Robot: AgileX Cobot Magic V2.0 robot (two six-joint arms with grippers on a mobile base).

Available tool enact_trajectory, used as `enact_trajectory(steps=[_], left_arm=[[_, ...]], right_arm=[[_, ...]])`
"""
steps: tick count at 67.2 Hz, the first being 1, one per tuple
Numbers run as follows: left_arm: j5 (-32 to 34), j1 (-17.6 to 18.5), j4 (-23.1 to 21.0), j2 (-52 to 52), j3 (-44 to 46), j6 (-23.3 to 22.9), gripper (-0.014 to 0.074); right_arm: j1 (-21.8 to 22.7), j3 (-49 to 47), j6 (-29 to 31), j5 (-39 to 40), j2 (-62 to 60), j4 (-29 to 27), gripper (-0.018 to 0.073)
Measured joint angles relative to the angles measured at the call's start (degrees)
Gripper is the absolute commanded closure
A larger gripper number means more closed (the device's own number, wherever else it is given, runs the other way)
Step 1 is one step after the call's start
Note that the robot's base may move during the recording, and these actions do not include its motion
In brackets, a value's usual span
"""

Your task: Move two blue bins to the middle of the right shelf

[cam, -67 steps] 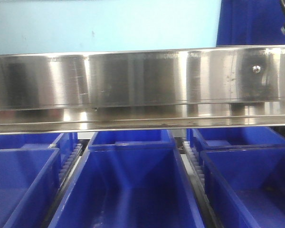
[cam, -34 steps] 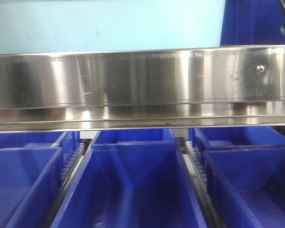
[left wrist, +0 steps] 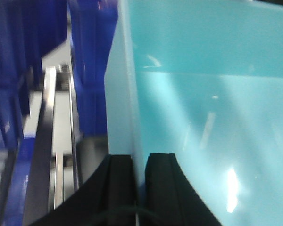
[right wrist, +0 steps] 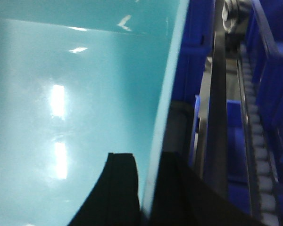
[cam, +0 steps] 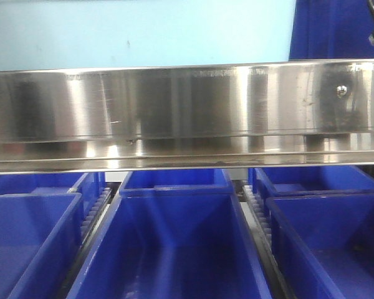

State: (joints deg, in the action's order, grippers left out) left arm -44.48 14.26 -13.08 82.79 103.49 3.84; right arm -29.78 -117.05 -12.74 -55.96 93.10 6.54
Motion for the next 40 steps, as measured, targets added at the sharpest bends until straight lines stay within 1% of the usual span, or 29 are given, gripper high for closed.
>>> enact_trajectory(steps=[7,20,40], left_arm=[[-4.5,0.0,0.1,0.4,0.0,-0.1,0.0707],[-10.5,0.0,1.0,2.2,0.0,-0.5,0.0707],[-17.6,0.0,1.6,5.6,0.0,-0.8,0.0707]], right_arm=[[0.0,0.0,0.0,-2.3,0.8,-0.1,0.0712],[0.0,0.0,0.0,-5.4,3.1,-0.1,0.0712],[0.0,0.0,0.2,-10.2,5.7,0.0,0.0712]])
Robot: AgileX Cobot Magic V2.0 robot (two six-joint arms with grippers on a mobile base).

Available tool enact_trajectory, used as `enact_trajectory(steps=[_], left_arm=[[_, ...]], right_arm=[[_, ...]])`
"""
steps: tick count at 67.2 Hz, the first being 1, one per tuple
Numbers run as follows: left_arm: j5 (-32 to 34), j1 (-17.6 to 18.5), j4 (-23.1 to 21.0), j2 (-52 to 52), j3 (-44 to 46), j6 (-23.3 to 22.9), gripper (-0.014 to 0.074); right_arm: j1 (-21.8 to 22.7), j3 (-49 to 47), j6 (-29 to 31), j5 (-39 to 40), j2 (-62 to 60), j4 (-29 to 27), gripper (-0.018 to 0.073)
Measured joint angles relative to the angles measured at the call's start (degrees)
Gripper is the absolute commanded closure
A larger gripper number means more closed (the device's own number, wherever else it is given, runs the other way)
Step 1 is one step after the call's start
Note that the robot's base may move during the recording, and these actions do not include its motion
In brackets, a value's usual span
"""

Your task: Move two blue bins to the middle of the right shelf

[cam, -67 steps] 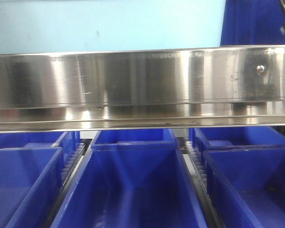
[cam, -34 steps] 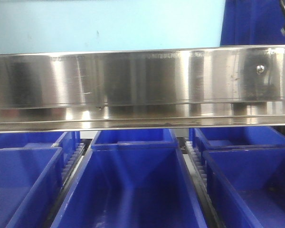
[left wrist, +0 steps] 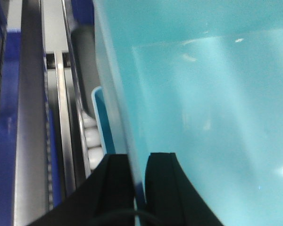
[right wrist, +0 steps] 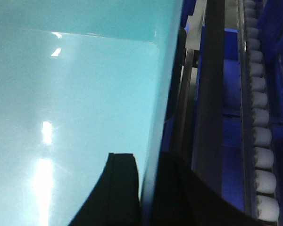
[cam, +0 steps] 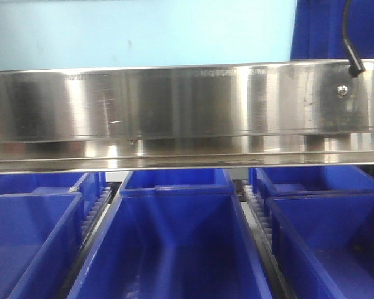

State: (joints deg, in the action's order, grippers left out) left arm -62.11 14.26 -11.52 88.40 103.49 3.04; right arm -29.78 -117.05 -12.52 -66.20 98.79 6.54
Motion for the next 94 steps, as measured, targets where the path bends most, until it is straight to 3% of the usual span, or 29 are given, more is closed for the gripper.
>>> enact_trajectory(steps=[21,25,31,40,46,54,77,94], left_arm=[[-2.8,0.0,0.8,0.6,0.0,0.0,0.0706],[-2.9,0.0,0.8,0.6,0.0,0.0,0.0687],[-3.0,0.0,0.8,0.6,0.1,0.0,0.0603],[-3.1,0.2,-0.3,0.6,0.2,0.4,0.0367],[-3.2,0.4,-1.2,0.6,0.2,0.5,0.0186],[-3.2,0.7,-1.9,0.6,0.3,0.6,-0.0024],[-6.2,0.7,-0.4,0.6,0.3,0.6,-0.0003],[-6.8,0.7,1.4,0.4,-4.5,0.9,-0.0003]], right_arm=[[-0.1,0.0,0.0,-2.5,0.0,-0.2,0.0711],[-0.2,0.0,0.0,-2.9,0.0,-0.3,0.0676],[-0.2,0.0,0.0,-3.7,0.0,-0.3,0.0516],[-0.4,0.0,0.3,-4.8,0.0,-1.2,0.0144],[-0.5,0.0,0.5,-4.8,0.0,-1.8,-0.0021],[-0.5,0.0,0.5,-4.8,0.0,-1.9,0.0003],[-0.5,0.0,0.6,-4.4,-0.4,-2.0,0.001],[-0.5,4.5,0.6,-4.3,-0.6,-2.0,0.001]])
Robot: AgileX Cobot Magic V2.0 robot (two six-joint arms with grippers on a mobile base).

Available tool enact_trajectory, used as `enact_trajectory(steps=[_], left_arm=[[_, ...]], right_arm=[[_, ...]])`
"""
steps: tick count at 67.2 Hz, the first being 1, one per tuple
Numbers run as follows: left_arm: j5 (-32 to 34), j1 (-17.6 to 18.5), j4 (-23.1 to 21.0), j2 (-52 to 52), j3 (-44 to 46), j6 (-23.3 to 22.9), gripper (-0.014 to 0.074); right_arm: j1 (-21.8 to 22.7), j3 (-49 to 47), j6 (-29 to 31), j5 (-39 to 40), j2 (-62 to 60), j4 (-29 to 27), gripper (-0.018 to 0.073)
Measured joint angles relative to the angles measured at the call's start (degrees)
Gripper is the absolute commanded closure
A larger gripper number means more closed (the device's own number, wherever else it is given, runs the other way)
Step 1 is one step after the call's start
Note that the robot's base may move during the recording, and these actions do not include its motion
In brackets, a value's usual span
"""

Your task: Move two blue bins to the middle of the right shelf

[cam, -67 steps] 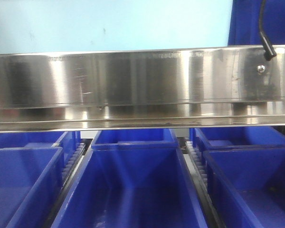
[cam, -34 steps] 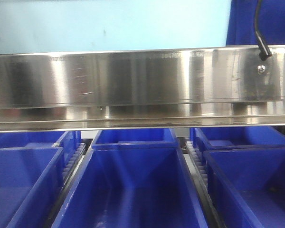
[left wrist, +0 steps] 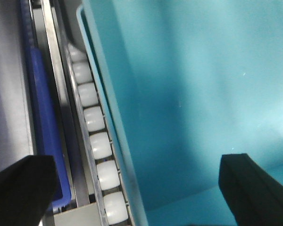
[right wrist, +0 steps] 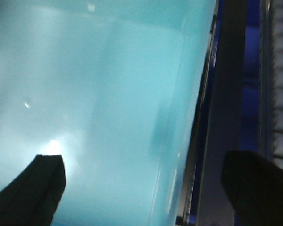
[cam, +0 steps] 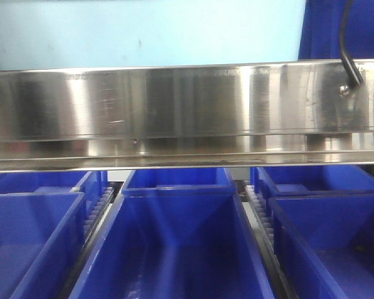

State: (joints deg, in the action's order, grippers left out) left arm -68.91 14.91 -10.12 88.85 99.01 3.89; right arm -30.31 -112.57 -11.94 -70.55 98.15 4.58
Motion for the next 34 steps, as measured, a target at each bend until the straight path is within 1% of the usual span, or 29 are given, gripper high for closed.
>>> enact_trajectory(steps=[13,20,34], left_arm=[[1.0,0.0,0.0,0.0,-4.8,0.0,-0.0003],[1.6,0.0,0.0,0.0,-7.0,0.0,-0.0003],[2.0,0.0,0.0,0.0,-9.0,0.0,-0.0003]], right_arm=[[0.0,5.9,0.0,0.0,0.0,0.1,0.001],[0.0,8.7,-1.1,0.0,0.0,0.1,0.001],[0.0,11.6,-2.7,0.1,0.0,0.1,0.001]])
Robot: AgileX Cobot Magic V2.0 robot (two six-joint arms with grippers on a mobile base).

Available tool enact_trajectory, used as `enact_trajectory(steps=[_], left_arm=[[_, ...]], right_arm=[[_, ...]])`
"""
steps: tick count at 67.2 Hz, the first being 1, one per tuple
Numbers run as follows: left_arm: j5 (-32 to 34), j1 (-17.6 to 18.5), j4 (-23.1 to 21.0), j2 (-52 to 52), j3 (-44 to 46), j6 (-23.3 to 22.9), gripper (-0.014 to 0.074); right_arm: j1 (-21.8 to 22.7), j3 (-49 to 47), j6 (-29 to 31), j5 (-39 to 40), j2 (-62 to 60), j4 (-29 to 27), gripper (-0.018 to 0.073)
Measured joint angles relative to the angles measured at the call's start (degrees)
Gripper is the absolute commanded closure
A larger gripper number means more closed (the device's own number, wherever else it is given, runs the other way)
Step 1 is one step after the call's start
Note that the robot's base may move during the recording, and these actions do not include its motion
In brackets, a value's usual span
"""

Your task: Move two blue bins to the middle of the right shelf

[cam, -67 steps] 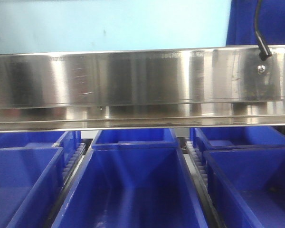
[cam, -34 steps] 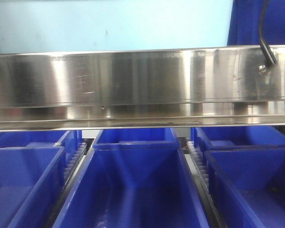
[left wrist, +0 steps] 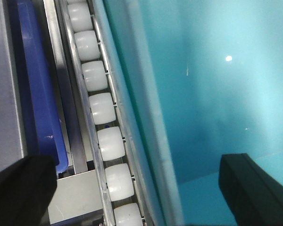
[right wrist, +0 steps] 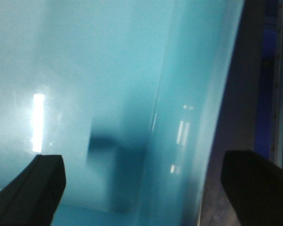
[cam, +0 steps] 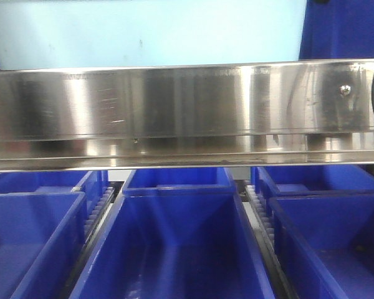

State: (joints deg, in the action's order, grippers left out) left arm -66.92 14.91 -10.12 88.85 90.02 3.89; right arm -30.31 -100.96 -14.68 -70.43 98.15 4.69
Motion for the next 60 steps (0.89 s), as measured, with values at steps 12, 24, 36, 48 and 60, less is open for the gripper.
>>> enact_trajectory(steps=[12,24,36,48,60], left_arm=[[0.5,0.0,-0.8,0.0,-0.2,0.0,0.002],[0.4,0.0,-1.1,0.0,-0.2,0.0,0.0112],[-2.3,0.0,-1.3,1.3,-0.2,0.0,0.0372],[-2.9,0.0,-1.9,3.2,-0.2,-0.2,0.0699],[-2.9,0.0,-2.0,3.2,-0.2,-0.4,0.0707]], right_arm=[[0.0,0.1,-2.2,-0.1,0.0,-0.2,0.0095],[0.0,0.1,-3.5,-0.1,0.0,-1.7,0.0286],[0.0,0.2,-3.8,-0.1,0.0,-1.7,0.0389],[0.0,1.6,-3.3,0.5,-0.3,-1.3,0.0684],[0.0,2.2,-3.0,0.9,-0.7,-1.3,0.0717]])
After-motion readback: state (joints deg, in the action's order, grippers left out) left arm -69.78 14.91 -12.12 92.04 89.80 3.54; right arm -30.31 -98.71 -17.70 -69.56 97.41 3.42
